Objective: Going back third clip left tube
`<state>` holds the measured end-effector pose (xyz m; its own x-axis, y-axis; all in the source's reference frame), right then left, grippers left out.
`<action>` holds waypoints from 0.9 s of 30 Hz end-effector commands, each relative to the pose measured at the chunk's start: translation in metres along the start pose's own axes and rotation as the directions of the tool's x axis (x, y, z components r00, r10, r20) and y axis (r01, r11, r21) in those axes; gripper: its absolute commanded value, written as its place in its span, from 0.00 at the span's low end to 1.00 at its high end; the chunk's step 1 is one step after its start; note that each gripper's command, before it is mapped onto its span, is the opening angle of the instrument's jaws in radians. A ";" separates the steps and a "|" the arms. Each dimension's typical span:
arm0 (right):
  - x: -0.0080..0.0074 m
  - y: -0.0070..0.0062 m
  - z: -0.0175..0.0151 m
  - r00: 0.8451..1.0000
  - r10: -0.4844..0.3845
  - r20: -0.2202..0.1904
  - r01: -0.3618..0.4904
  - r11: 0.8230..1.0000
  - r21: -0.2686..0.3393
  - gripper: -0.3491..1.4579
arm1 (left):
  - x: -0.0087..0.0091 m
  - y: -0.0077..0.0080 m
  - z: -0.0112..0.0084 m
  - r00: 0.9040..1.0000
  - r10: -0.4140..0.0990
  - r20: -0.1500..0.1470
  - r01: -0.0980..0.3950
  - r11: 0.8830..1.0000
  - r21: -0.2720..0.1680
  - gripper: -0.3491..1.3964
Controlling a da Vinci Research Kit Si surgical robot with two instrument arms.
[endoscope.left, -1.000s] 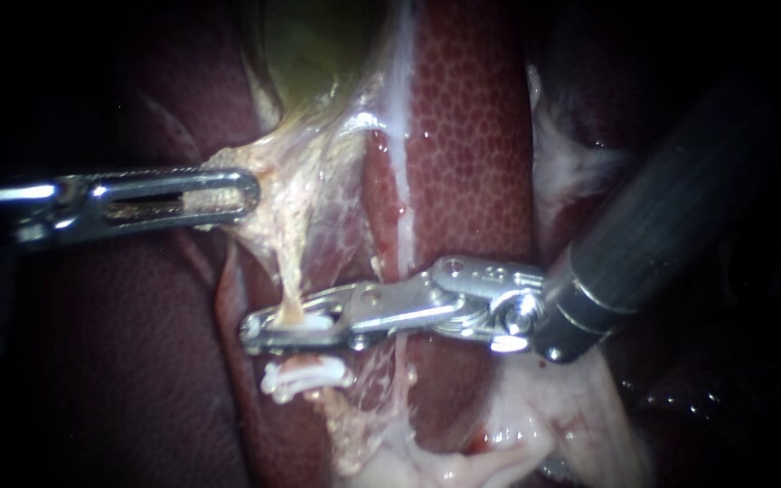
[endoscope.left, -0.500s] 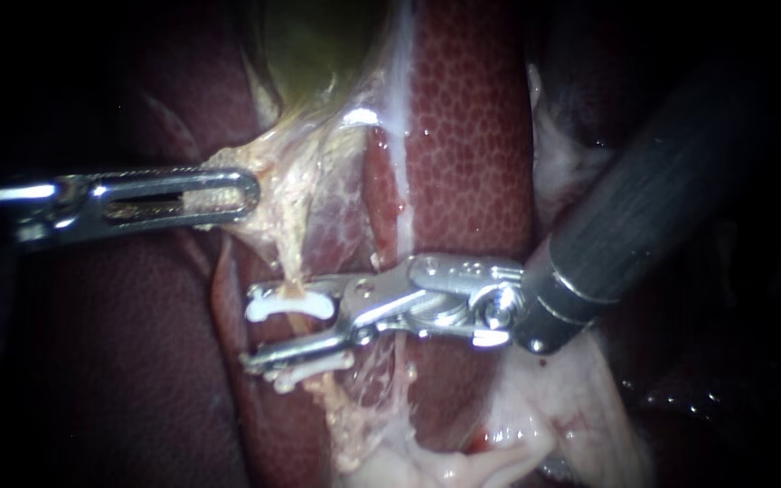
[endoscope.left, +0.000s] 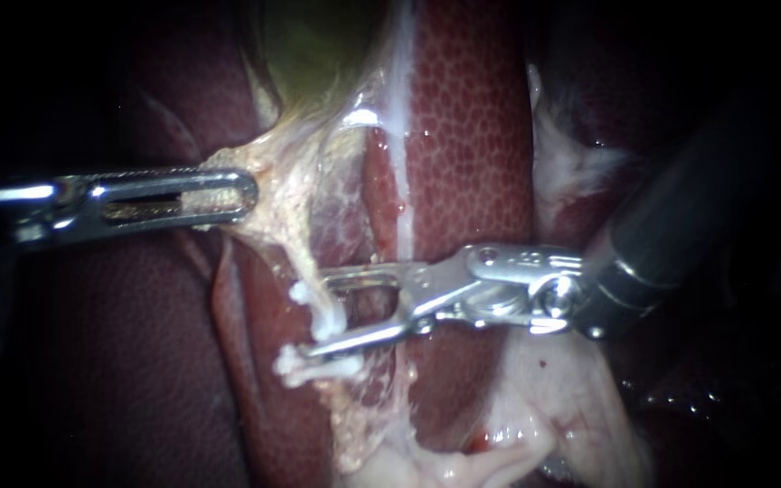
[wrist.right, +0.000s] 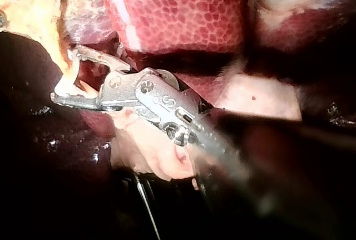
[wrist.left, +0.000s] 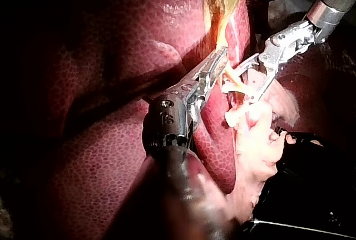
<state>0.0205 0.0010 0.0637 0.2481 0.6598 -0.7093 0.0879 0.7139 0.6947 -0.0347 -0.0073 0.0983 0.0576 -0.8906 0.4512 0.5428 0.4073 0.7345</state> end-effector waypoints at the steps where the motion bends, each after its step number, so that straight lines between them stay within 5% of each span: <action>1: 0.0001 -0.0001 -0.0007 1.000 0.001 0.000 -0.001 1.000 0.001 0.52 | 0.0000 0.0000 0.0000 1.000 0.000 0.000 0.000 1.000 0.001 0.00; 16: 0.0021 -0.0015 -0.0092 1.000 -0.014 -0.022 0.013 1.000 -0.017 0.52 | 0.0000 0.0001 0.0000 1.000 0.001 0.000 -0.001 1.000 0.001 0.00; 27: 0.0015 -0.0036 -0.0049 0.999 -0.029 -0.021 0.029 1.000 -0.009 0.52 | 0.0000 0.0001 0.0000 1.000 0.000 0.000 0.000 1.000 0.001 0.00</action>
<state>0.0162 0.0004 0.0597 0.2235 0.6421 -0.7334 0.0866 0.7363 0.6711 -0.0347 -0.0072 0.0984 0.0580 -0.8902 0.4519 0.5417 0.4083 0.7348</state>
